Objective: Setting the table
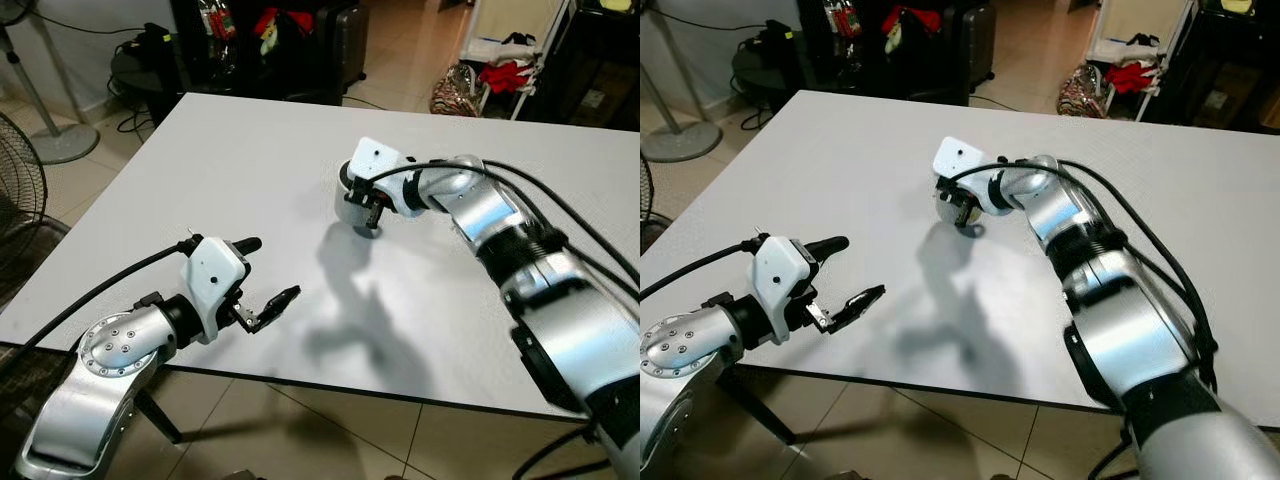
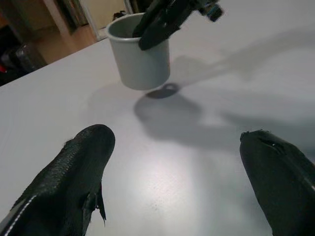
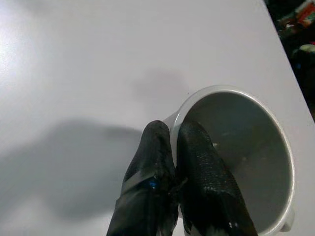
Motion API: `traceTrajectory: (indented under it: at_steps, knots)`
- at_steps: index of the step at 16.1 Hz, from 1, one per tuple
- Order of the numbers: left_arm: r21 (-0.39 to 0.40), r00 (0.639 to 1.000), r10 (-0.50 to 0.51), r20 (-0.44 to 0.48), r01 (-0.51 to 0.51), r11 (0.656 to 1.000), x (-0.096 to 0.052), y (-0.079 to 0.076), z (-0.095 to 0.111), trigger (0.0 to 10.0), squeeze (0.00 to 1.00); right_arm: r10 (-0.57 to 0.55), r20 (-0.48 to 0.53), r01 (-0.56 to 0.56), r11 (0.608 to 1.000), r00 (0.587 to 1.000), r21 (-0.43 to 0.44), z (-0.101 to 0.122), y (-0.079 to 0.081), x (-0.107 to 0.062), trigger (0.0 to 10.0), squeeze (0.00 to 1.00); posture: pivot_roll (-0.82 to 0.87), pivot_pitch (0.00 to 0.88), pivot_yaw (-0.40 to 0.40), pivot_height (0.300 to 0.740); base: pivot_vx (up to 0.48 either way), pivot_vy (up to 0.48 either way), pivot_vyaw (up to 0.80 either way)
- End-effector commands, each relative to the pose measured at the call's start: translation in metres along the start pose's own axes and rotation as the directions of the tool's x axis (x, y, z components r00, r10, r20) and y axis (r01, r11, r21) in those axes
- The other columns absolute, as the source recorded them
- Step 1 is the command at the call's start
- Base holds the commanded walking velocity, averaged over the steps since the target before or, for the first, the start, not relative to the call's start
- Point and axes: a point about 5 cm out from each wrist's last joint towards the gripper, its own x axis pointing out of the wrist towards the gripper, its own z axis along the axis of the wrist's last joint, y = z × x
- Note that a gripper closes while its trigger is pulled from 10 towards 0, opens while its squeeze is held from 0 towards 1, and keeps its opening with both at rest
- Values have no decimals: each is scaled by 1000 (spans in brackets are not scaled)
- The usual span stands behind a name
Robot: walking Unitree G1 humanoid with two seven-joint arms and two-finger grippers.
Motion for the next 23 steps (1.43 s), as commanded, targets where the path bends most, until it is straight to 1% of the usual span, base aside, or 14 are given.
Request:
traceTrajectory:
  at_steps: [1,2,4,7,10,13,15,16,19,20,23]
  knots:
    - [1,1000,-13,-2,13,1000,-2,-1,2,10000,4,13,-3,-13,999,1000,-42,5,-2,-1,10000,0,-29,41,-22,740,0,0,0]
    - [-1,1000,-19,-2,19,1000,-2,-1,2,10000,8,27,-15,-28,997,1000,-66,6,0,1,10000,0,-30,43,-22,740,0,0,0]
    - [-12,999,-49,5,49,999,1,-3,5,10000,8,61,-34,-64,994,998,-83,5,4,6,10000,0,-32,44,-24,740,0,0,0]
    - [-7,998,-64,14,64,998,3,-2,10,10000,12,62,-46,-67,993,997,-100,8,4,8,10000,0,-35,60,-22,740,0,0,0]
    - [-10,996,-83,15,83,997,4,-7,10,10000,4,65,-44,-70,990,997,-125,13,10,14,10000,0,-35,71,-19,740,0,0,0]
    - [-16,996,-89,15,89,996,5,-8,12,10000,4,0,-14,-2,994,1000,-109,18,10,19,10000,0,-29,80,-21,740,0,0,0]
    - [-14,996,-91,12,91,996,5,-7,12,10000,4,-29,-13,28,993,999,-116,21,9,20,10000,0,-23,90,-19,740,0,0,0]
    - [-14,995,-95,11,95,995,3,-6,14,10000,8,-46,-7,45,992,999,-119,27,8,21,10000,0,-16,106,-15,740,0,0,0]
    - [-16,995,-99,2,99,995,0,-7,15,10000,8,-62,9,63,992,998,-111,35,9,25,10000,0,5,142,-23,740,0,0,0]
    - [-15,996,-84,5,84,996,-1,-7,16,10000,8,-65,16,66,993,998,-98,37,10,26,10000,0,10,151,-31,740,0,0,0]
    - [-19,997,-72,7,72,997,-1,-6,18,10000,16,-43,26,45,995,999,-86,42,13,28,10000,0,14,157,-38,740,0,0,0]
